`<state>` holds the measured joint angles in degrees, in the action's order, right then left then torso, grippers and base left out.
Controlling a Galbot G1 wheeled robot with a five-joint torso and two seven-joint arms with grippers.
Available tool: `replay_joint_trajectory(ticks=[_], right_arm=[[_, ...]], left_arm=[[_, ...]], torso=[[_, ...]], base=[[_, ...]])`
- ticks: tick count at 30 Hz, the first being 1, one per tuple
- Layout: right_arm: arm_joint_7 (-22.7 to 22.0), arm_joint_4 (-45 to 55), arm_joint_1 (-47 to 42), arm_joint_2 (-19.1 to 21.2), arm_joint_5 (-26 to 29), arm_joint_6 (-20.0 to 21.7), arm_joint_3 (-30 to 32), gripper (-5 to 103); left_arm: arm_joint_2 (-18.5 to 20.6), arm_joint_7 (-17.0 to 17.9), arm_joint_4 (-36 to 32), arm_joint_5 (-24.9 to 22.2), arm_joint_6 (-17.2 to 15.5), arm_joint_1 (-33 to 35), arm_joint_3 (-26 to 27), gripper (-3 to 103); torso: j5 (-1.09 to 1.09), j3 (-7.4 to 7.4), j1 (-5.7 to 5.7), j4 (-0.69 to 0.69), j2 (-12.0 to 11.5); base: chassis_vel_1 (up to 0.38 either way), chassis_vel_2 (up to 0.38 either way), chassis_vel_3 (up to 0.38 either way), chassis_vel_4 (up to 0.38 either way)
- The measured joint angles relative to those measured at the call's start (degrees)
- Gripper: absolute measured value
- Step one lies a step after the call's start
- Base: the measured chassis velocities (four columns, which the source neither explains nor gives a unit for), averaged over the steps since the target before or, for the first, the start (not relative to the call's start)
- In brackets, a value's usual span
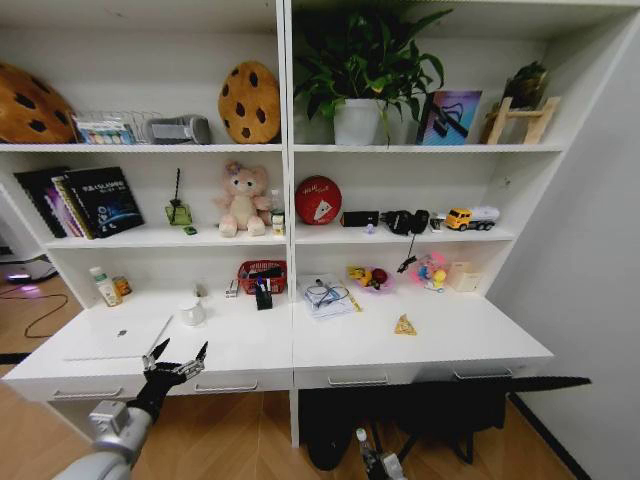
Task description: Organize the objects on the table.
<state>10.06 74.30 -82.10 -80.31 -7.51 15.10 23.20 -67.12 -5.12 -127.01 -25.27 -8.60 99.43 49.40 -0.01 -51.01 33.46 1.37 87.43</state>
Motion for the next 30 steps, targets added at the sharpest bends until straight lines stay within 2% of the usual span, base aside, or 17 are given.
replay_joint_trajectory(ticks=[6, 16, 30], right_arm=[[-0.1, 0.3, 0.1, -0.1, 2.1, 2.3, -0.1, 24], [-0.5, 0.1, 0.0, 0.2, 2.5, 2.6, -0.1, 24], [-1.6, -3.7, 1.1, -1.4, 0.6, -0.6, -0.2, 24]], left_arm=[[0.0, 0.0, 0.0, 0.0, 0.0, 0.0, 0.0, 100], [0.0, 0.0, 0.0, 0.0, 0.0, 0.0, 0.0, 100], [0.0, 0.0, 0.0, 0.0, 0.0, 0.0, 0.0, 100]], torso=[[0.01, 0.0, 0.0, 0.0, 0.0], [0.01, 0.01, -0.02, 0.0, 0.0], [0.01, 0.0, 0.02, 0.0, 0.0]], base=[[0.0, 0.0, 0.0, 0.0], [-0.014, 0.007, 0.009, -0.012], [-0.083, 0.087, 0.075, -0.078]])
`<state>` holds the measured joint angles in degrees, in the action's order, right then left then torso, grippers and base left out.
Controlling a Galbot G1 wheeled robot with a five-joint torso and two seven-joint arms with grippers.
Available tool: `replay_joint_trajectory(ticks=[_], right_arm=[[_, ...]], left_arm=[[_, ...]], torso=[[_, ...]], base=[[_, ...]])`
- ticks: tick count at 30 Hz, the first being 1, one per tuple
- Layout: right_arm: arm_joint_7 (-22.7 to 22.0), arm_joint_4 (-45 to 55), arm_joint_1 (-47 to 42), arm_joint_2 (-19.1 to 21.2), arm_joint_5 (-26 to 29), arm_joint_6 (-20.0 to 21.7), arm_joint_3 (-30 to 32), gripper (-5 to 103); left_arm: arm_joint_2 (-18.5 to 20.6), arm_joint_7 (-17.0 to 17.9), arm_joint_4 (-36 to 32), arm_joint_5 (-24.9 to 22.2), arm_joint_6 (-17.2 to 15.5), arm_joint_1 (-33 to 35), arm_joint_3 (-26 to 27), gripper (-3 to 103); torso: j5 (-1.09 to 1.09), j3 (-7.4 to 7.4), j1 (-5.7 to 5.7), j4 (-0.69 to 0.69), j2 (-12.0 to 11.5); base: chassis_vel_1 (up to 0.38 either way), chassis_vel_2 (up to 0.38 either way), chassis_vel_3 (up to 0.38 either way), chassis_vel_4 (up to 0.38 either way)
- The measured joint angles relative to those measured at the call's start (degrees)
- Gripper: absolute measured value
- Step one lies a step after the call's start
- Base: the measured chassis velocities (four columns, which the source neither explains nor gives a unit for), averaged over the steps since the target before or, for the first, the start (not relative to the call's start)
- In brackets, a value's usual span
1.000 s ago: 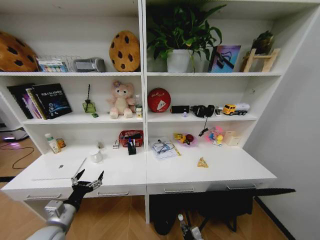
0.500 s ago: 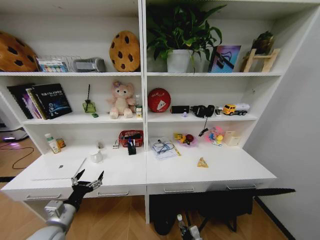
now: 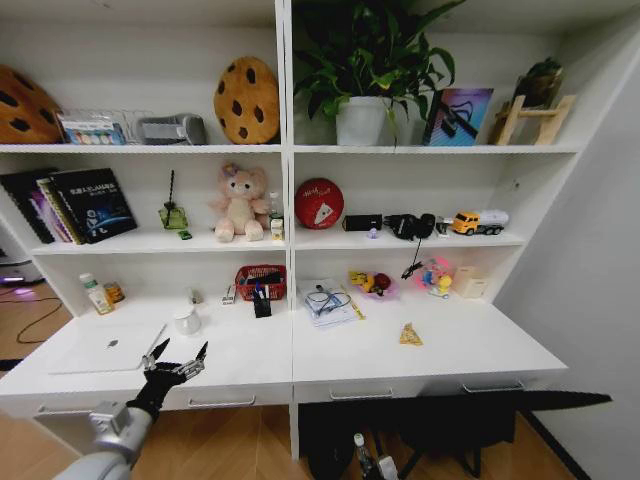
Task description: Organize the objects on the table.
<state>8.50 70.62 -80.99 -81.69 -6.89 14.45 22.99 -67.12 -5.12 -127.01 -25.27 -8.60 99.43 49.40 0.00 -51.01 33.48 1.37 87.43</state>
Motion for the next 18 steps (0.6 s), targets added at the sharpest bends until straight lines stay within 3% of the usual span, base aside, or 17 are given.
replay_joint_trajectory(ticks=[14, 18], right_arm=[[0.6, -2.1, 2.1, -1.0, -2.3, -2.0, -0.2, 24], [0.9, -3.1, 2.1, -1.0, -6.3, -3.9, -0.2, 24]], left_arm=[[0.0, 0.0, 0.0, 0.0, 0.0, 0.0, 0.0, 100], [0.0, 0.0, 0.0, 0.0, 0.0, 0.0, 0.0, 100]], torso=[[0.0, 0.01, -0.03, 0.0, 0.0], [-0.01, 0.0, -0.01, 0.0, 0.0]], base=[[-0.013, 0.012, 0.011, -0.011], [-0.091, 0.078, 0.094, -0.083]])
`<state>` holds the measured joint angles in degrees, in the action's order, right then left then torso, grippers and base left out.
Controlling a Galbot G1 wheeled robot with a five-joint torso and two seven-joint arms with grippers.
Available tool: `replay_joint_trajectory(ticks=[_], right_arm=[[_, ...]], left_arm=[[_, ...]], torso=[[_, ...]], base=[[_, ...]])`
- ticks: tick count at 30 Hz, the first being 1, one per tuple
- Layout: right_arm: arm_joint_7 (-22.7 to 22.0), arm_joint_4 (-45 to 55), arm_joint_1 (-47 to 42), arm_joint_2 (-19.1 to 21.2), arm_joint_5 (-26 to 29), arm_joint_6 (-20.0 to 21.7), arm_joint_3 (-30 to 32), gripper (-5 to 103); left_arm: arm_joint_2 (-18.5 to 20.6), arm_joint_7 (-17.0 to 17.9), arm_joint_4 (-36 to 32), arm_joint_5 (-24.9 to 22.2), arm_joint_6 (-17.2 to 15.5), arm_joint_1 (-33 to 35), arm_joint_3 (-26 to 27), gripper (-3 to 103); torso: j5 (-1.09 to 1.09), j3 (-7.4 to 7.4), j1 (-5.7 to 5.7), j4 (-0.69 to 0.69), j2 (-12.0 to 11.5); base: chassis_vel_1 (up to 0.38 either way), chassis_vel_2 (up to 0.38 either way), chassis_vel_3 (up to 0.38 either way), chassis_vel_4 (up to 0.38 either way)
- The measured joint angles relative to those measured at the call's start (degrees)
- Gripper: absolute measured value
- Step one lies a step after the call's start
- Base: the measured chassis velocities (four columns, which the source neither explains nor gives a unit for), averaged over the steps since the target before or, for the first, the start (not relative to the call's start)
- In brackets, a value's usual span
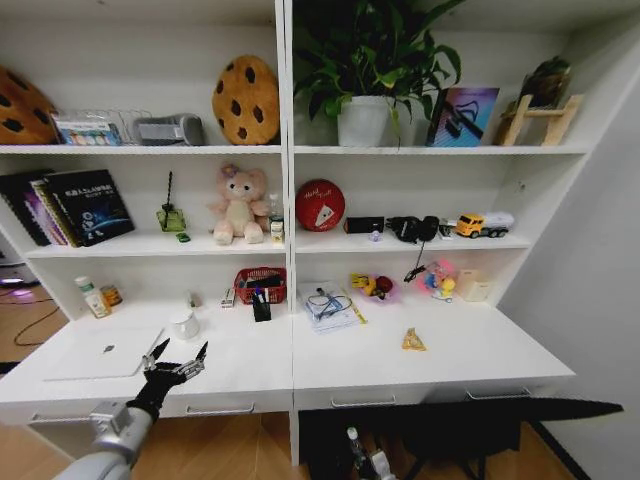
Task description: Organize the objects on the table.
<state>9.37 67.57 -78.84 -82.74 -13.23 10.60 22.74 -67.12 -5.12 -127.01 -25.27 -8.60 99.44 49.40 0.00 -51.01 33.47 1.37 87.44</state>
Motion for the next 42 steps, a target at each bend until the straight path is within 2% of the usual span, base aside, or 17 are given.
replay_joint_trajectory(ticks=[5, 8, 14, 16, 18, 22, 25, 27, 28, 30, 34, 39, 40, 42], right_arm=[[0.8, -1.1, 0.2, -0.2, -3.4, -2.3, 0.0, 24], [1.9, -2.0, 0.5, -0.6, -7.2, -5.8, -0.3, 24], [2.1, -3.7, 1.3, -1.6, -9.5, -8.1, -0.4, 24], [2.0, -7.0, 3.0, -3.2, -11.1, -12.4, -0.3, 24], [1.9, -7.7, 3.4, -3.6, -11.2, -13.4, -0.3, 24], [0.0, -12.2, 6.1, -5.8, -11.5, -20.0, -0.4, 24], [-1.1, -13.4, 6.7, -6.3, -11.5, -21.2, -0.4, 24], [-4.7, -15.8, 8.1, -7.1, -11.4, -23.7, -0.3, 24], [-4.7, -15.8, 8.1, -7.1, -11.4, -23.7, -0.3, 24], [-8.1, -17.6, 9.1, -7.5, -11.3, -24.9, -0.2, 24], [-10.4, -18.8, 9.7, -7.6, -11.2, -25.3, 0.1, 24], [-9.6, -18.8, 9.6, -7.7, -10.3, -25.4, 0.1, 23], [-8.7, -18.6, 9.2, -8.1, -10.1, -25.2, 0.0, 33], [-8.3, -18.6, 9.1, -8.8, -10.0, -24.8, 0.0, 44]], left_arm=[[0.0, 0.0, 0.0, 0.0, 0.0, 0.0, 0.0, 100], [0.0, 0.0, 0.0, 0.0, 0.0, 0.0, 0.0, 100], [0.0, 0.0, 0.0, 0.0, 0.0, 0.0, 0.0, 100], [0.0, 0.0, 0.0, 0.0, 0.0, 0.0, 0.0, 100], [0.0, 0.0, 0.0, 0.0, 0.0, 0.0, 0.0, 100], [0.0, 0.0, 0.0, 0.0, 0.0, 0.0, 0.0, 100], [0.0, 0.0, 0.0, 0.0, 0.0, 0.0, 0.0, 100], [0.0, 0.0, 0.0, 0.0, 0.0, 0.0, 0.0, 100], [0.0, 0.0, 0.0, 0.0, 0.0, 0.0, 0.0, 100], [0.0, 0.0, 0.0, 0.0, 0.0, 0.0, 0.0, 100], [0.0, 0.0, 0.0, 0.0, 0.0, 0.0, 0.0, 100], [0.0, 0.0, 0.0, 0.0, 0.0, 0.0, 0.0, 100], [0.0, 0.0, 0.0, 0.0, 0.0, 0.0, 0.0, 100], [0.0, 0.0, 0.0, 0.0, 0.0, 0.0, 0.0, 100]], torso=[[0.0, 0.0, 0.01, 0.01, 0.0], [0.01, 0.0, 0.0, 0.0, 0.0], [0.01, 0.0, 0.0, 0.0, 0.0], [0.01, 0.0, 0.0, 0.0, 0.0], [0.01, 0.0, 0.0, 0.0, 0.0], [0.0, 0.0, -0.01, -0.01, 0.0], [0.01, 0.0, -0.01, -0.01, 0.0], [0.01, 0.0, -0.01, 0.0, 0.0], [0.01, 0.0, -0.01, 0.0, 0.0], [0.01, 0.0, -0.01, 0.0, 0.0], [0.01, 0.0, -0.01, 0.0, 0.0], [0.01, 0.0, -0.01, 0.0, 0.0], [0.01, 0.0, -0.01, 0.01, 0.0], [0.0, 0.0, -0.01, 0.0, 0.0]], base=[[-0.091, 0.072, 0.072, -0.077], [-0.057, 0.059, 0.068, -0.052], [-0.009, 0.009, 0.009, -0.008], [0.0, 0.0, 0.0, 0.0], [0.0, 0.0, 0.0, 0.0], [0.0, 0.0, 0.0, 0.0], [0.0, 0.0, 0.0, 0.0], [0.0, 0.0, 0.0, 0.0], [0.0, 0.0, 0.0, 0.0], [0.0, 0.0, 0.0, 0.0], [0.0, 0.0, 0.0, 0.0], [0.0, 0.0, 0.0, 0.0], [0.0, 0.0, 0.0, 0.0], [0.0, 0.0, 0.0, 0.0]])
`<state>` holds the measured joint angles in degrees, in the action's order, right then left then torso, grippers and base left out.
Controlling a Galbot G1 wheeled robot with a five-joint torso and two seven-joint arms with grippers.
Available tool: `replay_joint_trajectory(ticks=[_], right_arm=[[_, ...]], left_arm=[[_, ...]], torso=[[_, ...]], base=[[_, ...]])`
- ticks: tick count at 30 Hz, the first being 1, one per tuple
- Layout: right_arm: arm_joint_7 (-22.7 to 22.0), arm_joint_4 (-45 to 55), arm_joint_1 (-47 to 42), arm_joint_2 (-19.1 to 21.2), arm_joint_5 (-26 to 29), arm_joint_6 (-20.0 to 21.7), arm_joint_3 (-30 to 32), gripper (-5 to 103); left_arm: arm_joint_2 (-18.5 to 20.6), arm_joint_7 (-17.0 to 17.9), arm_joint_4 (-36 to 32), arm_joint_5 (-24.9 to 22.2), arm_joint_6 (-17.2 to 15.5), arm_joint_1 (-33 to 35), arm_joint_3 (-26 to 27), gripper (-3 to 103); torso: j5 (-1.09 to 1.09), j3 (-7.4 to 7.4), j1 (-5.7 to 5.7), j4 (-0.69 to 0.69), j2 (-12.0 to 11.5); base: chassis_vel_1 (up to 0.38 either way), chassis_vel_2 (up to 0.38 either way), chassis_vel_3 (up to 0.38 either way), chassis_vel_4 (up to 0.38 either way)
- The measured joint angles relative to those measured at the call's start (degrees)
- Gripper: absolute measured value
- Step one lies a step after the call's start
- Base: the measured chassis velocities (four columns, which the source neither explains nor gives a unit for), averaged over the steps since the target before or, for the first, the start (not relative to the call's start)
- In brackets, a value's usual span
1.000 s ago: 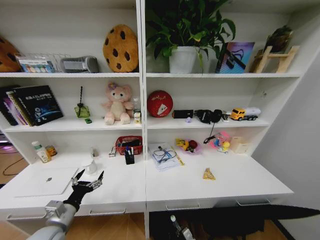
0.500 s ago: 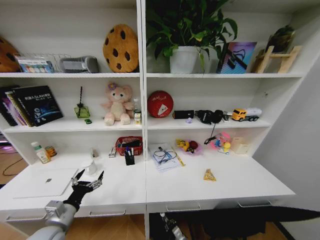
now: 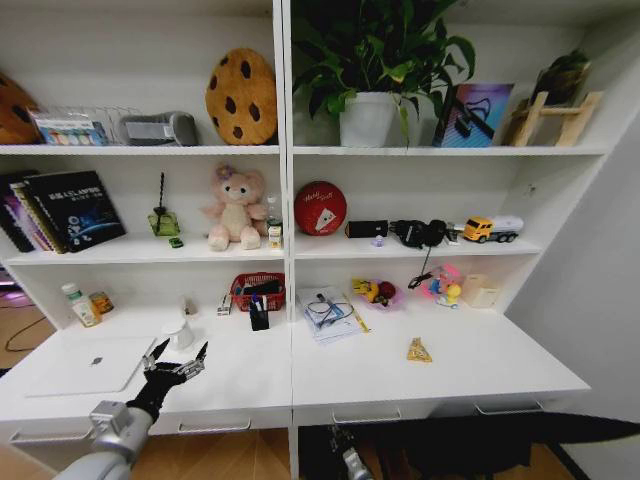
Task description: Organize the objects on the table.
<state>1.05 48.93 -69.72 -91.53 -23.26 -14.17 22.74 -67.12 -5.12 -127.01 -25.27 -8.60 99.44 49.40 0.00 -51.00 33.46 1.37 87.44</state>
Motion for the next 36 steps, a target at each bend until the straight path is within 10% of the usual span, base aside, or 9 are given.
replay_joint_trajectory(ticks=[14, 22, 36], right_arm=[[-1.2, 1.5, -1.1, 0.7, 1.6, 3.4, -0.3, 88], [-5.7, 6.5, -9.3, 1.4, 19.9, 16.0, -0.8, 100], [-10.5, 54.5, -40.4, 14.0, 37.8, 29.0, 0.6, 100]], left_arm=[[0.0, 0.0, 0.0, 0.0, 0.0, 0.0, 0.0, 100], [0.0, 0.0, 0.0, 0.0, 0.0, 0.0, 0.0, 100], [0.0, 0.0, 0.0, 0.0, 0.0, 0.0, 0.0, 100]], torso=[[0.0, 0.0, 0.0, 0.0, 0.0], [0.09, 0.01, 0.0, -0.01, 0.0], [-0.01, 0.01, 0.0, -0.02, 0.0]], base=[[0.0, 0.0, 0.0, 0.0], [0.0, 0.0, 0.0, 0.0], [0.0, 0.0, 0.0, 0.0]])
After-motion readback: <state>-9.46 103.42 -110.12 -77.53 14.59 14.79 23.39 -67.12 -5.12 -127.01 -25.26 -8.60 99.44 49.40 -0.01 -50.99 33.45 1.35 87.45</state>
